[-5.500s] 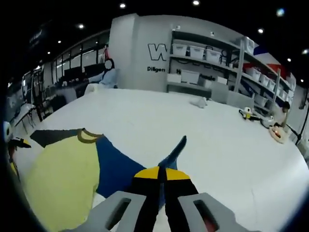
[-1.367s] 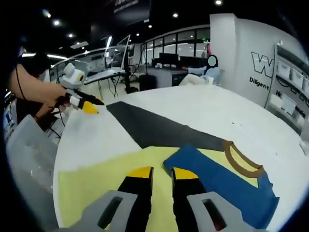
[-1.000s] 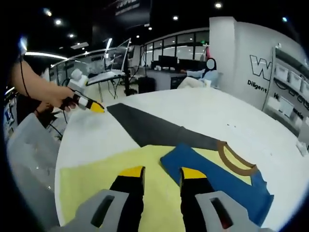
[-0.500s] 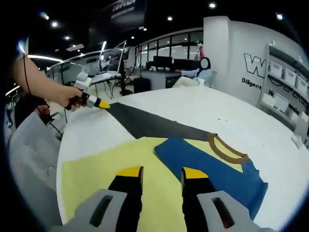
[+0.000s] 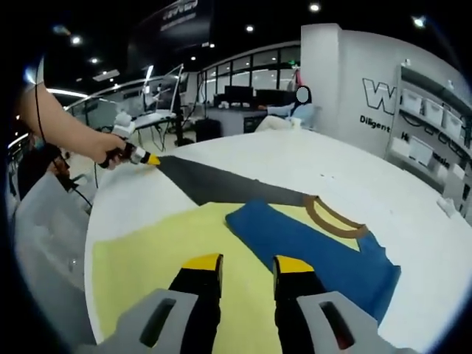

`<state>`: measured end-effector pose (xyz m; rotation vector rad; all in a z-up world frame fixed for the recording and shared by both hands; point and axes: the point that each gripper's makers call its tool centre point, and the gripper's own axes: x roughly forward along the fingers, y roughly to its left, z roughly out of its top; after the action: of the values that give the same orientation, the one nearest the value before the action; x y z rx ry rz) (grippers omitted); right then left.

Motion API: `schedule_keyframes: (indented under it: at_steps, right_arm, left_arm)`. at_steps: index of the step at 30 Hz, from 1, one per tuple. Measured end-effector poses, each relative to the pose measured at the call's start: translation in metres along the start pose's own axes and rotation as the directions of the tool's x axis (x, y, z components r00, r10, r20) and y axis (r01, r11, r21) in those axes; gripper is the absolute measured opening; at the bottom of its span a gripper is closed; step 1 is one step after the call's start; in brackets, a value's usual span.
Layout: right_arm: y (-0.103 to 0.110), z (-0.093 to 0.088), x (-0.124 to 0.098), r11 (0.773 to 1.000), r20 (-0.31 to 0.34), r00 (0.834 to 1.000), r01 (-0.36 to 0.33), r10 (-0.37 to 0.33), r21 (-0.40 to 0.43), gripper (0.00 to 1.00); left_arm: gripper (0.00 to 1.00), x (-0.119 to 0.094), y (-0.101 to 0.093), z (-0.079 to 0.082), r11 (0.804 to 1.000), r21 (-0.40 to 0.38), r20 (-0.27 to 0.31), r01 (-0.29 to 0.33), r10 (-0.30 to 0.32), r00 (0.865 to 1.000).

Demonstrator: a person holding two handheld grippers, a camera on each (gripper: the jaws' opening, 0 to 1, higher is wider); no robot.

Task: Fold the garment on the visible template until the final outline fits inside the template.

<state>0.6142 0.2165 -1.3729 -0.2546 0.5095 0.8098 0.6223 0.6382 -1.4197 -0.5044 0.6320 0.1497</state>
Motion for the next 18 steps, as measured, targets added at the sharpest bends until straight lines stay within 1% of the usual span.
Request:
schedule_keyframes:
  at_steps: [1, 3, 4, 5, 6, 7, 8, 9, 10, 11, 12, 13, 14, 16, 17, 18]
  right_arm:
    - [-0.001, -0.001, -0.001, 1.000, -0.001, 1.000, 0.003, -0.003, 0.003, 0.21]
    - [-0.002, -0.004, -0.003, 1.000, -0.003, 1.000, 0.007, -0.007, 0.010, 0.21]
    - [-0.002, -0.005, -0.004, 1.000, -0.004, 1.000, 0.008, -0.008, 0.012, 0.21]
    - [-0.003, -0.006, -0.005, 1.000, -0.004, 1.000, 0.011, -0.011, 0.013, 0.22]
    - [-0.004, -0.008, -0.006, 1.000, -0.004, 1.000, 0.013, -0.012, 0.016, 0.22]
    - [-0.004, -0.009, -0.007, 1.000, -0.006, 1.000, 0.013, -0.013, 0.017, 0.22]
    - [-0.004, -0.011, -0.008, 1.000, -0.008, 1.000, 0.016, -0.015, 0.017, 0.23]
    - [-0.005, -0.013, -0.010, 1.000, -0.011, 1.000, 0.018, -0.017, 0.019, 0.23]
    - [-0.005, -0.014, -0.011, 1.000, -0.013, 1.000, 0.019, -0.019, 0.021, 0.23]
    - [-0.006, -0.017, -0.013, 0.999, -0.016, 1.000, 0.023, -0.022, 0.023, 0.23]
    - [-0.007, -0.018, -0.015, 0.999, -0.017, 1.000, 0.024, -0.023, 0.027, 0.23]
    - [-0.007, -0.020, -0.017, 0.999, -0.019, 0.999, 0.027, -0.027, 0.030, 0.24]
    - [-0.008, -0.022, -0.018, 0.999, -0.021, 0.999, 0.029, -0.028, 0.031, 0.24]
    - [-0.009, -0.024, -0.021, 0.999, -0.022, 0.999, 0.034, -0.033, 0.035, 0.24]
    - [-0.009, -0.025, -0.022, 0.999, -0.022, 0.999, 0.035, -0.035, 0.036, 0.24]
    - [-0.010, -0.027, -0.024, 0.999, -0.023, 0.999, 0.038, -0.037, 0.039, 0.24]
  left_arm:
    - [0.03, -0.002, -0.004, 0.004, 1.000, 0.001, 0.019, 0.009, -0.009, 1.000]
    - [0.03, -0.004, -0.014, 0.012, 0.999, 0.001, 0.050, 0.045, -0.045, 0.998]
    - [0.03, -0.005, -0.025, 0.022, 0.996, -0.005, 0.088, 0.088, -0.087, 0.992]
    - [0.02, -0.007, -0.033, 0.028, 0.994, 0.003, 0.114, 0.109, -0.109, 0.988]
    - [0.02, -0.009, -0.046, 0.036, 0.989, 0.012, 0.140, 0.150, -0.150, 0.979]
    - [0.02, -0.011, -0.055, 0.039, 0.985, 0.018, 0.146, 0.173, -0.174, 0.974]
    - [0.02, -0.011, -0.070, 0.046, 0.975, 0.023, 0.163, 0.220, -0.221, 0.962]
    - [0.02, -0.013, -0.081, 0.051, 0.967, 0.025, 0.182, 0.252, -0.252, 0.950]
    - [0.02, -0.014, -0.091, 0.056, 0.960, 0.033, 0.192, 0.278, -0.279, 0.941]
    - [0.02, -0.015, -0.107, 0.060, 0.948, 0.045, 0.198, 0.316, -0.319, 0.927]
    - [0.02, -0.016, -0.118, 0.063, 0.939, 0.050, 0.202, 0.341, -0.344, 0.917]
    - [0.02, -0.017, -0.133, 0.068, 0.926, 0.073, 0.208, 0.370, -0.377, 0.903]
    - [0.02, -0.017, -0.143, 0.070, 0.916, 0.085, 0.204, 0.393, -0.402, 0.893]
    - [0.02, -0.017, -0.166, 0.075, 0.893, 0.103, 0.208, 0.439, -0.451, 0.868]
    - [0.02, -0.018, -0.175, 0.076, 0.883, 0.112, 0.202, 0.455, -0.469, 0.860]
    - [0.02, -0.017, -0.187, 0.076, 0.869, 0.120, 0.192, 0.480, -0.495, 0.848]
